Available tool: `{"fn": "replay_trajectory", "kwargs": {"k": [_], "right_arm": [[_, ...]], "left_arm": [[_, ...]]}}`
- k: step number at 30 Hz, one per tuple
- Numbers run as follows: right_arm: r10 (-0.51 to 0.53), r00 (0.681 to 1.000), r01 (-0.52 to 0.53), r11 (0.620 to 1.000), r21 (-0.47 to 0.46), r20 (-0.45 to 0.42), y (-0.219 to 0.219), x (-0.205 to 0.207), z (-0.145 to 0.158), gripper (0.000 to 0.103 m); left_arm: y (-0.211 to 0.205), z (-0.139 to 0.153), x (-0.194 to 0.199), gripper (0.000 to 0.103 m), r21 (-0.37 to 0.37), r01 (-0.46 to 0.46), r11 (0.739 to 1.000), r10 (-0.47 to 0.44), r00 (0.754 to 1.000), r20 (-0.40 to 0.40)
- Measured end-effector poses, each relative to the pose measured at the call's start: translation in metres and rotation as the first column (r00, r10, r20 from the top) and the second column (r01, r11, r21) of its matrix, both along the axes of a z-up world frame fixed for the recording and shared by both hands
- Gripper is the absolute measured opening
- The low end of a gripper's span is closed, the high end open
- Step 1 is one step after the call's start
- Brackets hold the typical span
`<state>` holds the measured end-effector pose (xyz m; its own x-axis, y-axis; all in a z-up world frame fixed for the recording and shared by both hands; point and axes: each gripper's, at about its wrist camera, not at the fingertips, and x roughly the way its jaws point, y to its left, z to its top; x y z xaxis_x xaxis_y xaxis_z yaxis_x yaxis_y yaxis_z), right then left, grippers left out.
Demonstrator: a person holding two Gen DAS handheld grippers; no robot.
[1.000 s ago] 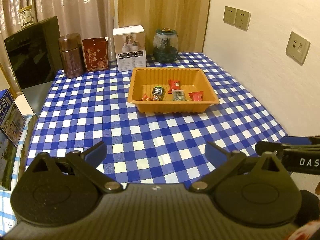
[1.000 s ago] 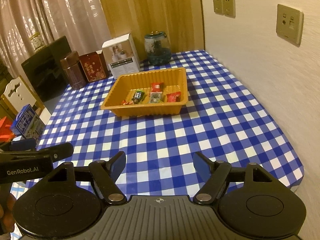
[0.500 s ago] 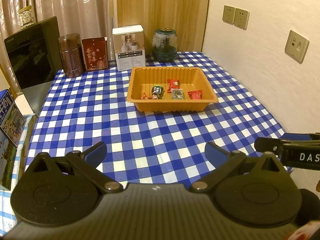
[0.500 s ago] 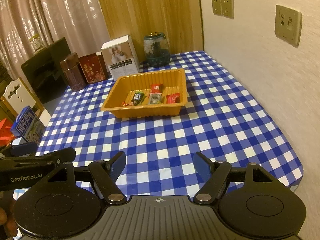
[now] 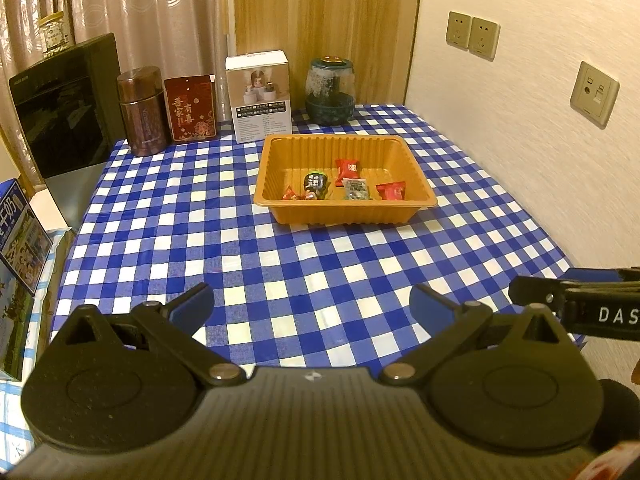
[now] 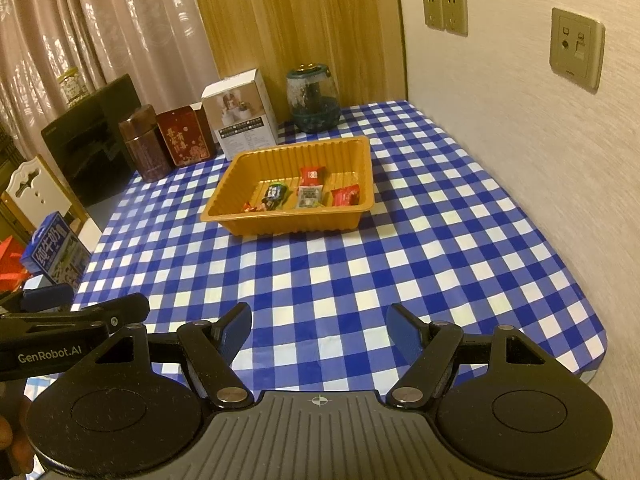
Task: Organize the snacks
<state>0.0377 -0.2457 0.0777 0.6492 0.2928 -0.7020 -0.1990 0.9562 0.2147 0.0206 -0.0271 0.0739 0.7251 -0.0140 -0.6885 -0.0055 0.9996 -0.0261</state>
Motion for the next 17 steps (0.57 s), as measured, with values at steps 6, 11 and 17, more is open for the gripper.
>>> {"fn": "replay_trajectory", "kwargs": {"k": [6, 11, 17], "right_arm": [[0.000, 1.000, 0.000, 1.000, 0.000, -0.002, 0.0013, -0.0004, -0.0007, 0.074], [0.000, 1.000, 0.000, 1.000, 0.001, -0.002, 0.0013, -0.0001, -0.0010, 0.074], [0.001, 1.000, -0.001, 1.000, 0.001, -0.005, 0.0013, -0.0002, -0.0024, 0.074]], "left_arm": [[0.0001, 0.0004, 0.0001, 0.103, -0.001, 0.001, 1.000, -0.001, 1.000, 0.001], [-0.0001, 0.0008, -0.0003, 0.103, -0.004, 0.006, 1.000, -0.006, 1.000, -0.001], [0.0016, -0.0003, 0.0019, 0.103, -0.018, 0.020, 1.000, -0.020, 1.000, 0.004]]}}
